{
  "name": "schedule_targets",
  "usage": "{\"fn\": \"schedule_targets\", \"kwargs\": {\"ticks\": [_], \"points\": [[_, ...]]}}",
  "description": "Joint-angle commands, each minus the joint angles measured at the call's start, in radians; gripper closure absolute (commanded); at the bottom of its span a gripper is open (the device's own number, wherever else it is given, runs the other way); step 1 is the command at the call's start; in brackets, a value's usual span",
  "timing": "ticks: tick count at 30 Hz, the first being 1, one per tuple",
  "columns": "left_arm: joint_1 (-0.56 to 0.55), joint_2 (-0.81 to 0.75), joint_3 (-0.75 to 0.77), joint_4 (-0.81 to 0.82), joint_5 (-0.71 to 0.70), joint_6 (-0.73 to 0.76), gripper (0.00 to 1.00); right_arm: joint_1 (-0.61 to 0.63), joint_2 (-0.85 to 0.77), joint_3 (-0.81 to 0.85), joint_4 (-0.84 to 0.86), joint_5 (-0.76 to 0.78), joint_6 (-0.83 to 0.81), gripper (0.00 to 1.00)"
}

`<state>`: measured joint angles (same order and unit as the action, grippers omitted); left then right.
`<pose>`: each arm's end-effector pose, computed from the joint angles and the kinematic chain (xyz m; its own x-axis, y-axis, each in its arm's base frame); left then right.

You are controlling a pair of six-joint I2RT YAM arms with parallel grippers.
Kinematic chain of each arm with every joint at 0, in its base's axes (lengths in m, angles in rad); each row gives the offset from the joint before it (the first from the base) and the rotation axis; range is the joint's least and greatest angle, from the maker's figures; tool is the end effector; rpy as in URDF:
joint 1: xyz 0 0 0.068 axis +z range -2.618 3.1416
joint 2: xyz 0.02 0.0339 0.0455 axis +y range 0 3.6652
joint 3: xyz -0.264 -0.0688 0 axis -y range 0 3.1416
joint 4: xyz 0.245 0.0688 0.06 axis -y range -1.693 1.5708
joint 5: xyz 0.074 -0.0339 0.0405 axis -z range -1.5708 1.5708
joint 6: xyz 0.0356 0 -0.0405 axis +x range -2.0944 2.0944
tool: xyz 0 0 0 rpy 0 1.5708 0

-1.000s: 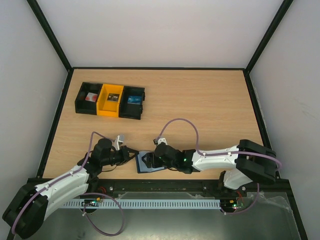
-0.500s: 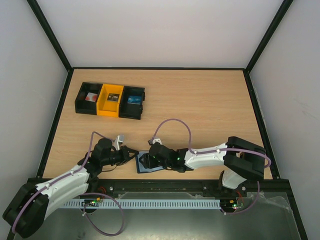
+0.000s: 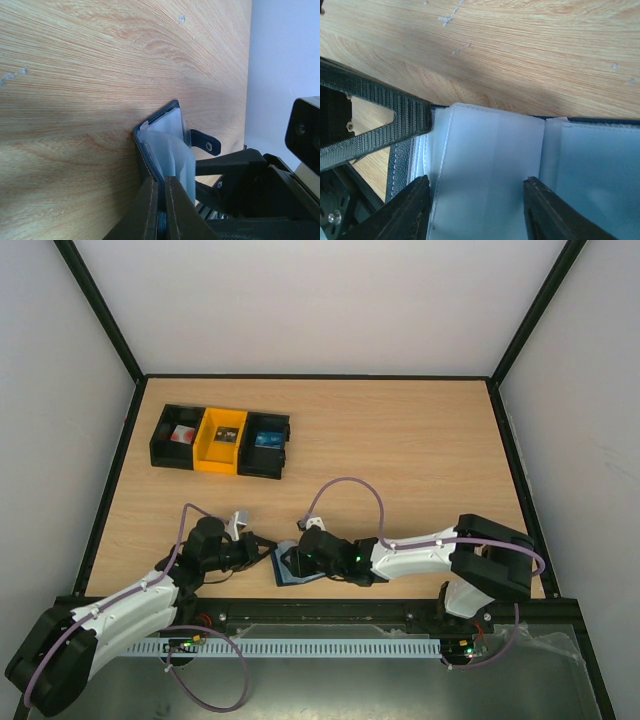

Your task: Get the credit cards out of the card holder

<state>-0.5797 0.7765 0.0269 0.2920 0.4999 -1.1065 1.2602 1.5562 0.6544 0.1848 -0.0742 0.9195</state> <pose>0.1130 -0.0944 0.1290 -0.9170 -0.3375 -0.2124 0.0459 0.4397 -0.8970 0.0885 0.2843 0.1505 -0.8905 -0.1792 -0.4182 -0.4263 0.6501 0.6290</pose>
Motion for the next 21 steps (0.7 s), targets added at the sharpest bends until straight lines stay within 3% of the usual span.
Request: {"fn": "schedule_targets", "kwargs": {"ticks": [1,4,8,11,12,15,21], "points": [[-0.003,-0.011,-0.001,-0.005,0.014,0.013,0.97,0.001,-0.019,-0.04,-0.069,0.057,-0.004,0.54],[-0.002,-0.01,-0.001,-0.006,0.012,0.013,0.97,0.001,-0.027,-0.047,-0.064,0.047,0.0,0.53],[-0.003,-0.011,-0.004,0.007,0.011,0.017,0.97,0.001,-0.05,-0.05,-0.07,0.043,0.001,0.42],[-0.003,-0.014,-0.005,0.009,0.006,0.016,0.97,0.001,-0.068,-0.054,-0.077,0.046,0.003,0.4],[-0.003,-0.013,-0.005,0.01,0.002,0.014,0.97,0.001,-0.072,-0.058,-0.077,0.048,0.004,0.41],[-0.002,-0.01,-0.006,0.024,0.006,0.011,0.97,0.001,-0.071,-0.057,-0.084,0.053,0.0,0.57],[-0.002,-0.013,-0.006,0.023,0.007,0.012,0.97,0.001,-0.063,-0.05,-0.112,0.076,0.001,0.56]]}}
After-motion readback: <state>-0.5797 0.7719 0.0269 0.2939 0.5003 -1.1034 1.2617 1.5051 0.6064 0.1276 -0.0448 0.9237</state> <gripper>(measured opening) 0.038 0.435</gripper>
